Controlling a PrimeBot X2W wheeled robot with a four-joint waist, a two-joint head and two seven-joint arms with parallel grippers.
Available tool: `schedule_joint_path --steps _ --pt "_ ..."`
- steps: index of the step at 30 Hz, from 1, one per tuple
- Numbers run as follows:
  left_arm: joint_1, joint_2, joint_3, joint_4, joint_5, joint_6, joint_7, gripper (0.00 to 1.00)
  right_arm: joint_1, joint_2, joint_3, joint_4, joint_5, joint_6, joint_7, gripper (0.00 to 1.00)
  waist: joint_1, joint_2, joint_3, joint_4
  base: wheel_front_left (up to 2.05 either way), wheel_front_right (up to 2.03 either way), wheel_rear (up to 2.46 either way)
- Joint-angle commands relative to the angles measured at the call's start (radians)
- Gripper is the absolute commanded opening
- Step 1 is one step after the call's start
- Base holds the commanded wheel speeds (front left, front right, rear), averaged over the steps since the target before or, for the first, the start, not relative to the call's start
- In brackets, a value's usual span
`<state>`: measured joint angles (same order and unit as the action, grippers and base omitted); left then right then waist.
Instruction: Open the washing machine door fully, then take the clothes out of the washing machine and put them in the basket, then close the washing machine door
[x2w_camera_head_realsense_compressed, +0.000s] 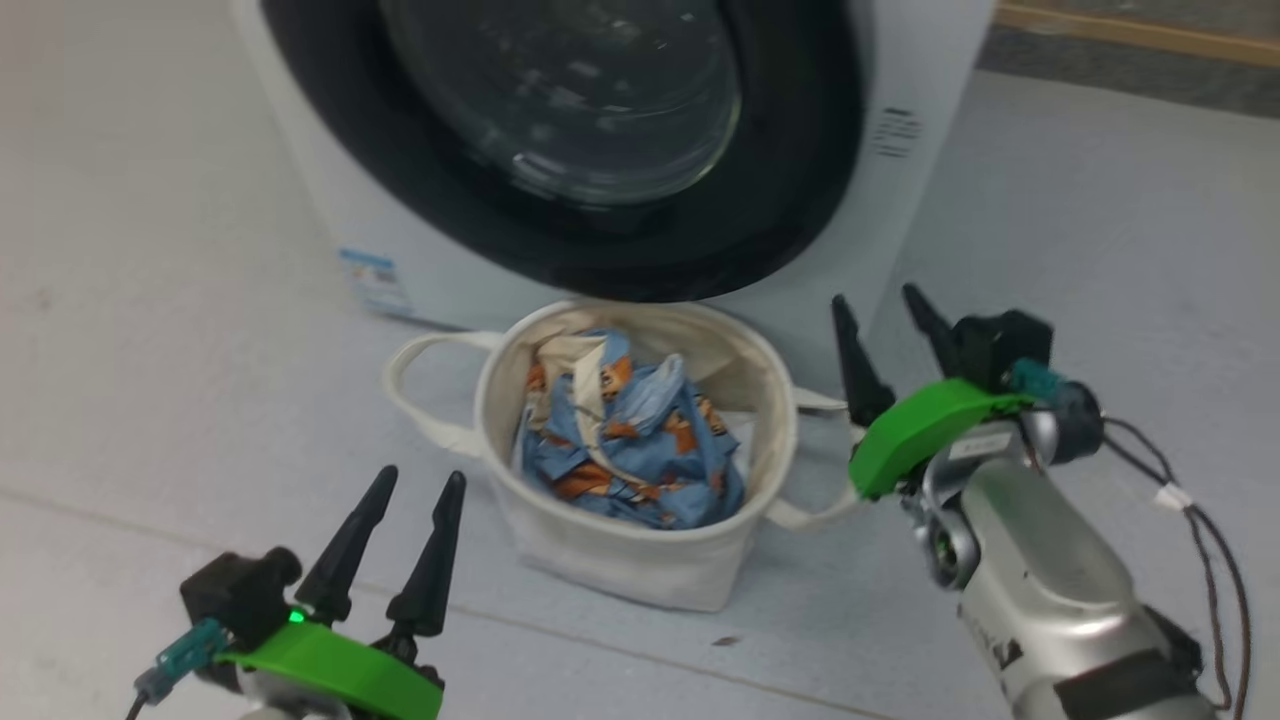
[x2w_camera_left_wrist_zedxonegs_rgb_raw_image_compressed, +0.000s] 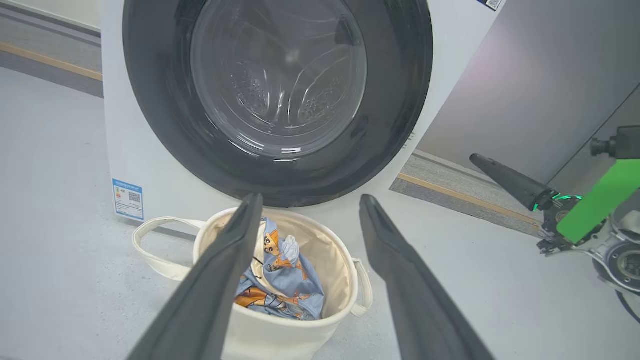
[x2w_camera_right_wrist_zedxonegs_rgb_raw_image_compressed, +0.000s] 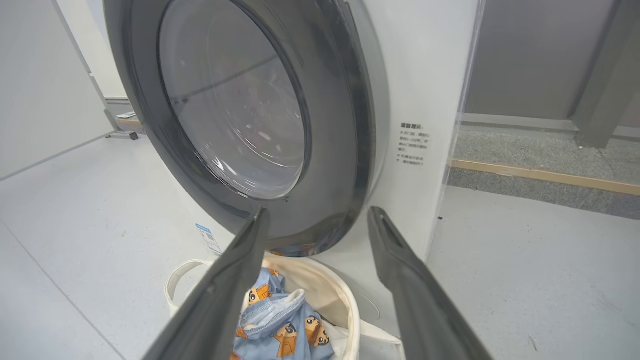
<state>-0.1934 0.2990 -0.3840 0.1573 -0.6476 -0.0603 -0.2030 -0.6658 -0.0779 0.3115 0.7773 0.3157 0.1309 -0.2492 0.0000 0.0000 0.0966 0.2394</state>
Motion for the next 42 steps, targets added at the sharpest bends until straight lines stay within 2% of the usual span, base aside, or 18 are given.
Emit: schedule_joint_path --steps 1,9,17,28,36,42 --pt "-0.012 0.034 0.052 -0.042 -0.012 0.011 0.0 1.0 0.007 0.018 0.044 -0.061 0.023 0.0 -0.013 1.0 0.0 0.0 -0.055 -0.082 0.0 0.0 0.0" --pt "0.033 0.057 0.084 -0.055 -0.022 0.038 -0.009 1.0 0.109 -0.005 0.113 -0.179 0.094 0.0 -0.013 1.0 0.0 0.0 -0.101 -0.189 0.0 0.0 0.0" --pt "0.058 0.055 0.101 -0.083 -0.03 0.06 -0.019 1.0 0.316 -0.042 0.082 -0.392 0.119 0.0 -0.013 1.0 0.0 0.0 -0.115 -0.245 0.0 0.0 0.0" --pt "0.082 0.037 0.115 -0.092 -0.072 0.067 -0.01 1.0 0.468 -0.025 0.061 -0.564 0.089 0.0 0.031 1.0 0.0 0.0 -0.119 -0.272 0.0 0.0 0.0" --pt "0.086 0.017 0.135 -0.104 -0.147 0.078 0.034 1.0 0.498 -0.02 0.03 -0.622 0.064 0.0 0.075 1.0 0.0 0.0 -0.116 -0.263 0.0 0.0 0.0" --pt "0.088 0.022 0.123 -0.106 -0.148 0.077 0.05 1.0 0.506 -0.013 0.033 -0.64 0.056 0.0 0.088 1.0 0.0 0.0 -0.117 -0.256 0.0 0.0 0.0"
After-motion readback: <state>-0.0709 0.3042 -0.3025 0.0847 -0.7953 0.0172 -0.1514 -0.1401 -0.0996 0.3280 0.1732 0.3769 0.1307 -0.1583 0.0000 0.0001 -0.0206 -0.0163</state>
